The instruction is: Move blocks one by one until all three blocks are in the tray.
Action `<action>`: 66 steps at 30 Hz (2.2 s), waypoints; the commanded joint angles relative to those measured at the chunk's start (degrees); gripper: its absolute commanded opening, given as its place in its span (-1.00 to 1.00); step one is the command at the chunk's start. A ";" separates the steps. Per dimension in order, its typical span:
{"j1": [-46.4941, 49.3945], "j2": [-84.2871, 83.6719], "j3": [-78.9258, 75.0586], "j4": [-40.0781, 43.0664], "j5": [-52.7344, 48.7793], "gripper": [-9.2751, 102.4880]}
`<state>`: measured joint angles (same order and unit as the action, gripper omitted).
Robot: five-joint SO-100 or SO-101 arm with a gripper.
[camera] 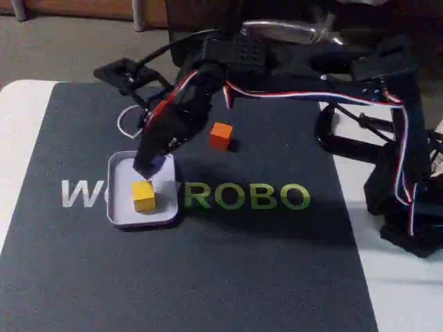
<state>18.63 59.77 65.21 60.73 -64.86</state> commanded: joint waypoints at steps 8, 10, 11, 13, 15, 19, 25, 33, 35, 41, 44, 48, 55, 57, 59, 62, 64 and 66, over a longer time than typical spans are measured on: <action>2.37 -0.44 -3.78 0.35 1.14 -0.98; 2.37 -0.62 -3.78 0.35 0.88 -0.98; 2.37 -0.62 -3.78 0.35 0.79 -0.98; 2.37 -0.70 -3.78 0.35 0.44 -0.88; 2.37 -0.88 -3.78 0.35 0.09 -0.69; 2.29 -0.97 -3.78 0.26 -0.09 -0.54; 2.11 -0.88 -3.78 0.35 -0.26 -0.46; 4.75 0.62 -3.78 2.99 -1.05 -0.44; 6.33 1.76 -3.78 5.01 -1.05 -0.44; 12.57 6.33 -2.72 12.92 -4.13 -0.44; 15.12 8.79 -2.37 15.91 -5.89 -0.44; 18.90 12.57 -0.18 18.54 -9.67 -0.44; 24.08 17.40 8.00 17.14 -17.31 -0.36; 25.14 19.25 11.51 15.47 -19.25 -0.34; 25.84 21.53 16.26 12.57 -21.09 -0.32; 26.98 24.17 22.50 8.70 -24.26 -0.30; 27.69 24.79 24.79 7.47 -26.02 -0.30; 28.13 25.49 27.16 5.98 -27.51 -0.30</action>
<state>46.23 81.56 90.35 68.47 -90.53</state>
